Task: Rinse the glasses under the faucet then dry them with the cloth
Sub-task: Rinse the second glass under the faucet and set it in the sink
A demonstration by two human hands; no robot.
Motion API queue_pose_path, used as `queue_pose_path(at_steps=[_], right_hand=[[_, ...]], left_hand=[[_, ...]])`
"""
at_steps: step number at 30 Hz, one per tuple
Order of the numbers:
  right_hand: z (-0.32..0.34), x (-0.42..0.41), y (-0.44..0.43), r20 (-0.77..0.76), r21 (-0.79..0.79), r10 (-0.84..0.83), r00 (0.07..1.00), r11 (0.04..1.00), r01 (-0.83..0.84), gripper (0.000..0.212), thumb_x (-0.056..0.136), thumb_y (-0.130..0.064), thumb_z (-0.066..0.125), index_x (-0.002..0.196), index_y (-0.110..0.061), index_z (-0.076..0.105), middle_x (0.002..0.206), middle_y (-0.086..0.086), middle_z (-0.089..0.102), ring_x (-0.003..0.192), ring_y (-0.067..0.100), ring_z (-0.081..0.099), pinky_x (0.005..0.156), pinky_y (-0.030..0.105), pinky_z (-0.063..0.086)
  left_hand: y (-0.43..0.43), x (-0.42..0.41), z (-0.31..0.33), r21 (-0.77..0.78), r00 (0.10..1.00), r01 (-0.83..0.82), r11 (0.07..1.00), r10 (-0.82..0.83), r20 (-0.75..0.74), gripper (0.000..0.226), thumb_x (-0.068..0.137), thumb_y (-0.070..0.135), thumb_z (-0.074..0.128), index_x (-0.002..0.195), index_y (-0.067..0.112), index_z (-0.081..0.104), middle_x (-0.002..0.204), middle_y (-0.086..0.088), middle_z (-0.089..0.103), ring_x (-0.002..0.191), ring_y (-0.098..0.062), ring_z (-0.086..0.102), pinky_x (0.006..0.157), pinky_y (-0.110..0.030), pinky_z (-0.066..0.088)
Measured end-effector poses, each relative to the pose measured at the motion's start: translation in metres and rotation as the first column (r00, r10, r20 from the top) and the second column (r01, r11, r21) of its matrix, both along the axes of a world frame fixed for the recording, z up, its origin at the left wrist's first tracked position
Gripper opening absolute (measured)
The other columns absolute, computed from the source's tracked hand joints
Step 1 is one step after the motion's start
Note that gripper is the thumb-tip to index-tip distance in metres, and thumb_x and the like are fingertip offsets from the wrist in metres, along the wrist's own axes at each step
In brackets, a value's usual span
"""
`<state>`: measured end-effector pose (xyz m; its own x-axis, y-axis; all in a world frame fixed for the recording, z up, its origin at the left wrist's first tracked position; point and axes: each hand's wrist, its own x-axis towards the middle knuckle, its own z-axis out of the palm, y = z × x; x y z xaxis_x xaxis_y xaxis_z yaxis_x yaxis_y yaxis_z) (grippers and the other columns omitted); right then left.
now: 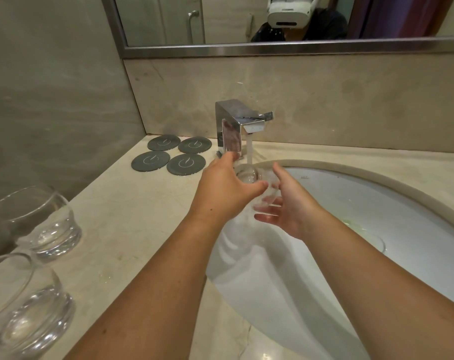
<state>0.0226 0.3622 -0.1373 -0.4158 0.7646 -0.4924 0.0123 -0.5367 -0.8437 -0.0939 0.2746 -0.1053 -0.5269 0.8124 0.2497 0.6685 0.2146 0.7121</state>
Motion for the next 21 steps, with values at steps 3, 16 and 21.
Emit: queue_pose_path(at_steps=[3, 16, 21], right_hand=[[-0.001, 0.005, -0.003, 0.084, -0.06, 0.051, 0.995, 0.997, -0.046, 0.066, 0.097, -0.071, 0.057, 0.13, -0.014, 0.054, 0.113, 0.016, 0.056, 0.092, 0.037, 0.068, 0.076, 0.047, 0.061], [0.037, 0.054, -0.038, 0.091, -0.233, 0.304, 0.948, 0.932, -0.277, 0.076, 0.099, -0.068, 0.053, 0.134, -0.001, 0.055, 0.134, 0.032, 0.059, 0.108, 0.052, 0.071, 0.082, 0.055, 0.063], [0.043, 0.083, -0.061, -0.144, -0.29, 0.213, 0.966, 0.925, -0.247, 0.07, 0.098, -0.055, 0.067, 0.134, 0.002, 0.048, 0.133, 0.038, 0.058, 0.103, 0.055, 0.073, 0.07, 0.052, 0.067]], left_hand=[[-0.005, 0.005, 0.006, -0.108, 0.999, -0.006, 0.994, 0.001, -0.046, 0.083, 0.08, 0.048, 0.088, 0.15, 0.02, 0.053, 0.126, -0.004, 0.072, 0.114, -0.022, 0.069, 0.083, -0.027, 0.048], [-0.036, 0.024, 0.051, -0.362, 0.993, -0.017, 0.932, -0.027, -0.117, 0.052, 0.087, 0.055, 0.08, 0.12, 0.018, 0.063, 0.099, 0.004, 0.06, 0.097, -0.02, 0.055, 0.078, -0.03, 0.044], [-0.055, 0.032, 0.036, -0.169, 0.874, 0.171, 0.971, -0.07, 0.481, 0.044, 0.095, 0.048, 0.078, 0.116, 0.011, 0.069, 0.107, -0.004, 0.075, 0.097, -0.019, 0.069, 0.095, -0.042, 0.06]])
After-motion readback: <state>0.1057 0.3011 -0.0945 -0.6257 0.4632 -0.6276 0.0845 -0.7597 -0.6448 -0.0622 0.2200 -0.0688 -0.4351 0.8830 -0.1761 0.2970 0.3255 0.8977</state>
